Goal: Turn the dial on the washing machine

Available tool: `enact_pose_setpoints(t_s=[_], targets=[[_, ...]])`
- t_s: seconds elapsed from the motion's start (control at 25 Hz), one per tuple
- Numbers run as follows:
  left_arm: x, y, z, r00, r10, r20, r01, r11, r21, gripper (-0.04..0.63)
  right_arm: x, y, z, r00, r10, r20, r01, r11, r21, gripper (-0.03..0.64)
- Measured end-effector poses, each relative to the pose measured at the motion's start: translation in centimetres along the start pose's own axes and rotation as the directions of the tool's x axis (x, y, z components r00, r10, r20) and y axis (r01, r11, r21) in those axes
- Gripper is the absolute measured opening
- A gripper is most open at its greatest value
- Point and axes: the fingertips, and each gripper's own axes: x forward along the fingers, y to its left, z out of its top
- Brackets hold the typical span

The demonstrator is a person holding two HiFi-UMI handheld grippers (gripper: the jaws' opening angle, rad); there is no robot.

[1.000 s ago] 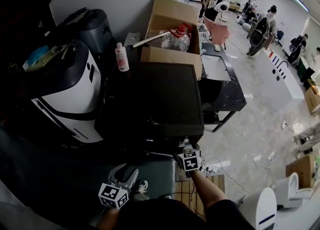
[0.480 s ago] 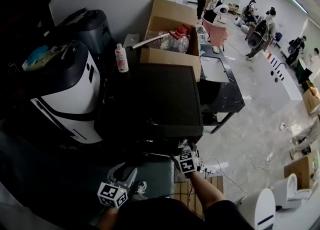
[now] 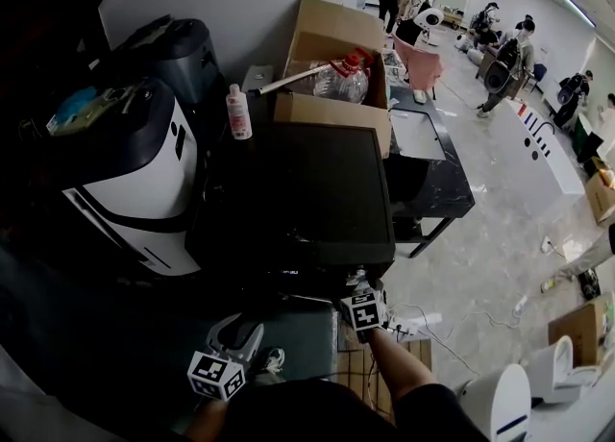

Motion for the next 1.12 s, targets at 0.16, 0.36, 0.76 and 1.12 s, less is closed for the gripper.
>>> enact_pose_setpoints(t_s=[0.16, 0.36, 0.76, 1.12], targets=[[0.0, 0.0, 0.1, 1.0, -0.001, 0.004, 0.001, 1.0, -0.003, 0.153, 0.3, 0.0, -0.2, 1.0, 0.003, -0.006, -0.003, 1.0, 0.015, 0.485], [-0.2, -0.2, 0.1, 1.0, -0.002, 0.005, 0.002, 1.0, -0.005, 0.152, 0.7, -0.2, -1.0, 0.999, 0.027, -0.042, -0.026, 0.999, 0.028, 0.483], [-0.9, 0.2, -0.4, 1.0, 0.017, 0.009, -0.017, 1.0, 0.0, 0.152, 0.4, -0.1, -1.3, 0.999, 0.024, -0.031, -0.022, 0.998, 0.059, 0.483], [-0.5, -0.9, 0.0, 1.0, 0.01, 0.024, -0.009, 1.0, -0.006, 0.152, -3.3, -0.1, 0.5, 0.994, 0.001, 0.108, -0.011, 0.995, 0.096, 0.456]])
